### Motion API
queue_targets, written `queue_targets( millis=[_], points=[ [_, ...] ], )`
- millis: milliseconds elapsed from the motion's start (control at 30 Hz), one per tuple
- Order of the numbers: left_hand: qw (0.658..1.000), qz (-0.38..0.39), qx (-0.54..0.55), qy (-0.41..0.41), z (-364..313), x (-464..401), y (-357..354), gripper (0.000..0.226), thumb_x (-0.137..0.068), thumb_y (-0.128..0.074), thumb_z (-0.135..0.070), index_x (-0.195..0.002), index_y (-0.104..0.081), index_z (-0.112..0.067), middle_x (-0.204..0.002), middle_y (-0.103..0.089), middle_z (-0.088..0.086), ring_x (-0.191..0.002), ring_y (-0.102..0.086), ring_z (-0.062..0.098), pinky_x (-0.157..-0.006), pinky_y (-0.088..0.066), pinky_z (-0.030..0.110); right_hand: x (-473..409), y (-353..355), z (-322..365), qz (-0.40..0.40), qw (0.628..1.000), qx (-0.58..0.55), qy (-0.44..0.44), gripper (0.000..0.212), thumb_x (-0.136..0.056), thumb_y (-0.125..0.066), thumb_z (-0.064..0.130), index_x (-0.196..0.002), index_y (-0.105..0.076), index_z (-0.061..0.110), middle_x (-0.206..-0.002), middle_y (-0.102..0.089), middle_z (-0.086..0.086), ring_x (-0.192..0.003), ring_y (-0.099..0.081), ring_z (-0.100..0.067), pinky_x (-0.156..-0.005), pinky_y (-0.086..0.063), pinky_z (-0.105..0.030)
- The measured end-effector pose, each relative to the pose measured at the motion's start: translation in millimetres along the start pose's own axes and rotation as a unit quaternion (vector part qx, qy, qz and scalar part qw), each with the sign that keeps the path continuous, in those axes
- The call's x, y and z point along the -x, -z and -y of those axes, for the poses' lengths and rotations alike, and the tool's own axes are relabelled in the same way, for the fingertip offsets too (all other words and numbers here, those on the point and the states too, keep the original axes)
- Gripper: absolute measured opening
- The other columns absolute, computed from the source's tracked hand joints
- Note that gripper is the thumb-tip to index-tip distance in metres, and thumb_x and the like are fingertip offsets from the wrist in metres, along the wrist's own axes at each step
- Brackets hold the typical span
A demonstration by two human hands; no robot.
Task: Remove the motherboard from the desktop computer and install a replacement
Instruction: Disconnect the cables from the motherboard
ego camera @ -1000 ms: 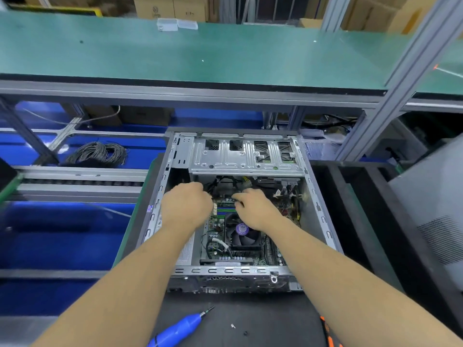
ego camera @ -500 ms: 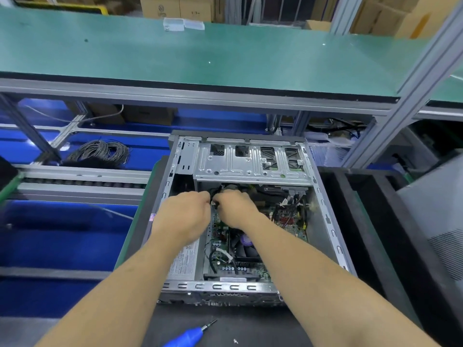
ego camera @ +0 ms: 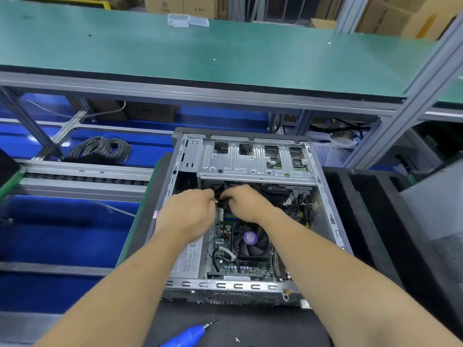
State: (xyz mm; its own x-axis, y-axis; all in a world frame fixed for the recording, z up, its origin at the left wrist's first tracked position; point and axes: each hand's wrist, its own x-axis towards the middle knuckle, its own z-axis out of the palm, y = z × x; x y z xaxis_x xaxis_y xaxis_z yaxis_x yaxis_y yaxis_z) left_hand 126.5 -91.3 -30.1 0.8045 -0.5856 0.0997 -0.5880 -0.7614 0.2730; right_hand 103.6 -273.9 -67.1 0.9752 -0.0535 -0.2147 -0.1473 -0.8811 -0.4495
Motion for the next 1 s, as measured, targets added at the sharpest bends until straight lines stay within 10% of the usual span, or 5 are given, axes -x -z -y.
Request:
queue_targets(
  millis=[300,567,767,1000],
  points=[
    [1.0,0.0,0.01,0.011,1,-1,-1,0.028,-0.094,-0.037,-0.028,-0.07,-0.049,-0.021,-0.063,-0.055,-0.003,-0.057,-0.051,0.016,-0.047,-0.03,0.027,80,54,15,-0.181,0.981,-0.045,0.045,0.055,-0.103,-0.04,0.045,-0.065,-0.053,0.007,-0.055,-0.049,-0.006,-0.054,-0.046,-0.02,-0.06,-0.039,-0.032],
    [0.997,-0.042,-0.049,0.03,-16,13,8,0.019,-0.096,-0.04,-0.02,-0.084,-0.052,-0.013,-0.07,-0.057,0.008,-0.066,-0.053,0.031,-0.056,-0.044,0.037,182,63,-58,-0.437,0.863,-0.155,-0.201,0.046,-0.103,-0.042,0.032,-0.073,-0.056,0.0,-0.068,-0.058,-0.012,-0.059,-0.046,-0.02,-0.057,-0.028,-0.037],
    [0.991,-0.097,-0.058,0.072,-27,25,2,0.017,-0.093,-0.047,-0.019,-0.093,-0.057,-0.005,-0.09,-0.06,0.019,-0.079,-0.046,0.032,-0.072,-0.04,0.042,235,6,-99,-0.165,0.917,-0.083,-0.354,0.01,-0.091,-0.053,0.0,-0.099,-0.057,0.005,-0.098,-0.057,-0.012,-0.08,-0.05,-0.024,-0.068,-0.042,-0.029],
    [0.989,-0.118,-0.065,0.059,-26,29,-2,0.021,-0.091,-0.048,-0.022,-0.079,-0.057,-0.008,-0.07,-0.05,0.008,-0.071,-0.044,0.03,-0.066,-0.038,0.039,268,-49,-87,0.107,0.908,-0.073,-0.398,0.028,-0.08,-0.077,0.018,-0.063,-0.056,0.009,-0.042,-0.056,-0.002,-0.031,-0.049,-0.012,-0.04,-0.045,-0.02]
  ],
)
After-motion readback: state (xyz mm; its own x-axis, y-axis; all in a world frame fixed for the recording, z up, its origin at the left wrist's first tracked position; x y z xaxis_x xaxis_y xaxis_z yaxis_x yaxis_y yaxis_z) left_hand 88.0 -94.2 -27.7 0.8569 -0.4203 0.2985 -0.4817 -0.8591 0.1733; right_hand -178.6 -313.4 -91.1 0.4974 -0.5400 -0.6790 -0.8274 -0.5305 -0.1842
